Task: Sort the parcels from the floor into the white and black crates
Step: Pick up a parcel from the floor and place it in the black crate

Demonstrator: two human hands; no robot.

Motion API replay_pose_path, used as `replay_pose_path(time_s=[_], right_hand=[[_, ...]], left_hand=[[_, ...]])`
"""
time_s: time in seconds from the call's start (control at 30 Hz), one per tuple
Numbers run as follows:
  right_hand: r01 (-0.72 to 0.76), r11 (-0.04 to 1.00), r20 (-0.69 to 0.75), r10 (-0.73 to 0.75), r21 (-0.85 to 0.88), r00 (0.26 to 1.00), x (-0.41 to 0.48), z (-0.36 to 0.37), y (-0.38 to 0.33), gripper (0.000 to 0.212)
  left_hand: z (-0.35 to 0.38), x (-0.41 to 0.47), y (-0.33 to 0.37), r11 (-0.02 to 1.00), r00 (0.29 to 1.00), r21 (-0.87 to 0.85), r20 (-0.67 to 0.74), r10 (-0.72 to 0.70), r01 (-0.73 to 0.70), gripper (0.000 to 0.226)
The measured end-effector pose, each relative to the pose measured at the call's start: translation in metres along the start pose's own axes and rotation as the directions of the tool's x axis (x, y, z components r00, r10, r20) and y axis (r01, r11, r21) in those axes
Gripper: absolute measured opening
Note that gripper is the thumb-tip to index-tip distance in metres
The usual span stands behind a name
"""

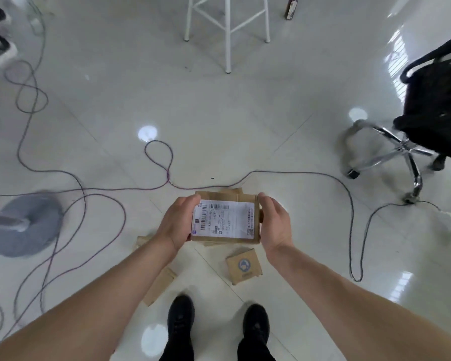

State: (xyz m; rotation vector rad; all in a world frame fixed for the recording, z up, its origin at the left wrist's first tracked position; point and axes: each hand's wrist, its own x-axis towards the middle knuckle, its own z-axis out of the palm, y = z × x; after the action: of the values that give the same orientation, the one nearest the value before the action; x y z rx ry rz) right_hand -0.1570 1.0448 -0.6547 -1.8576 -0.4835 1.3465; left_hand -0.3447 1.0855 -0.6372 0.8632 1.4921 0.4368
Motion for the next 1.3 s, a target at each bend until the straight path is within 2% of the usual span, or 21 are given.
replay_pose_path(time_s=[0.23, 0.37, 0.47, 0.6, 0.67, 0.8, 0.9, 1.03, 1.13, 1.23, 1.3], right_hand=[[0.097, 0.993, -0.119, -0.089, 0.061, 0.989, -0.106, -0.091, -0.096, 0.056], [0.18, 0.977, -0.23, -0.152, 0.11, 0.961, -0.161, -0.136, -0.122, 0.049], [0.229, 0.961, -0.335, -0.167, 0.153, 0.927, -0.2, -0.165, -0.131, 0.05], [0.285, 0.941, -0.512, -0.157, 0.183, 0.844, -0.247, -0.202, -0.129, 0.056], [0.313, 0.932, -0.581, -0.155, 0.181, 0.799, -0.273, -0.217, -0.128, 0.05], [0.389, 0.891, -0.7, -0.124, 0.234, 0.703, -0.326, -0.251, -0.112, 0.029], [0.404, 0.88, -0.757, -0.082, 0.251, 0.648, -0.366, -0.279, -0.092, 0.04], [0.434, 0.86, -0.83, -0.023, 0.268, 0.557, -0.417, -0.317, -0.058, 0.04], [0.441, 0.859, -0.876, 0.018, 0.26, 0.481, -0.463, -0.344, -0.027, 0.042], [0.444, 0.856, -0.914, 0.077, 0.266, 0.399, -0.514, -0.377, 0.011, 0.053], [0.437, 0.857, -0.926, 0.113, 0.274, 0.36, -0.548, -0.399, 0.038, 0.058]], left_hand=[[0.042, -0.111, 0.115, 0.972, 0.974, 0.144, 0.152, 0.166, -0.188, 0.069], [0.068, -0.151, 0.155, 0.931, 0.92, 0.195, 0.312, 0.239, -0.308, 0.064], [0.09, -0.18, 0.179, 0.907, 0.871, 0.199, 0.415, 0.264, -0.37, 0.045], [0.124, -0.215, 0.201, 0.867, 0.791, 0.213, 0.545, 0.278, -0.451, 0.05], [0.142, -0.233, 0.208, 0.84, 0.744, 0.224, 0.608, 0.276, -0.495, 0.048], [0.184, -0.272, 0.211, 0.786, 0.642, 0.239, 0.726, 0.245, -0.57, 0.055], [0.219, -0.306, 0.204, 0.764, 0.58, 0.232, 0.785, 0.219, -0.602, 0.057], [0.265, -0.358, 0.182, 0.734, 0.485, 0.205, 0.854, 0.19, -0.648, 0.062], [0.302, -0.404, 0.16, 0.691, 0.384, 0.177, 0.91, 0.157, -0.701, 0.067], [0.341, -0.455, 0.131, 0.64, 0.293, 0.163, 0.951, 0.102, -0.751, 0.067], [0.366, -0.492, 0.107, 0.635, 0.277, 0.173, 0.959, 0.067, -0.753, 0.071]])
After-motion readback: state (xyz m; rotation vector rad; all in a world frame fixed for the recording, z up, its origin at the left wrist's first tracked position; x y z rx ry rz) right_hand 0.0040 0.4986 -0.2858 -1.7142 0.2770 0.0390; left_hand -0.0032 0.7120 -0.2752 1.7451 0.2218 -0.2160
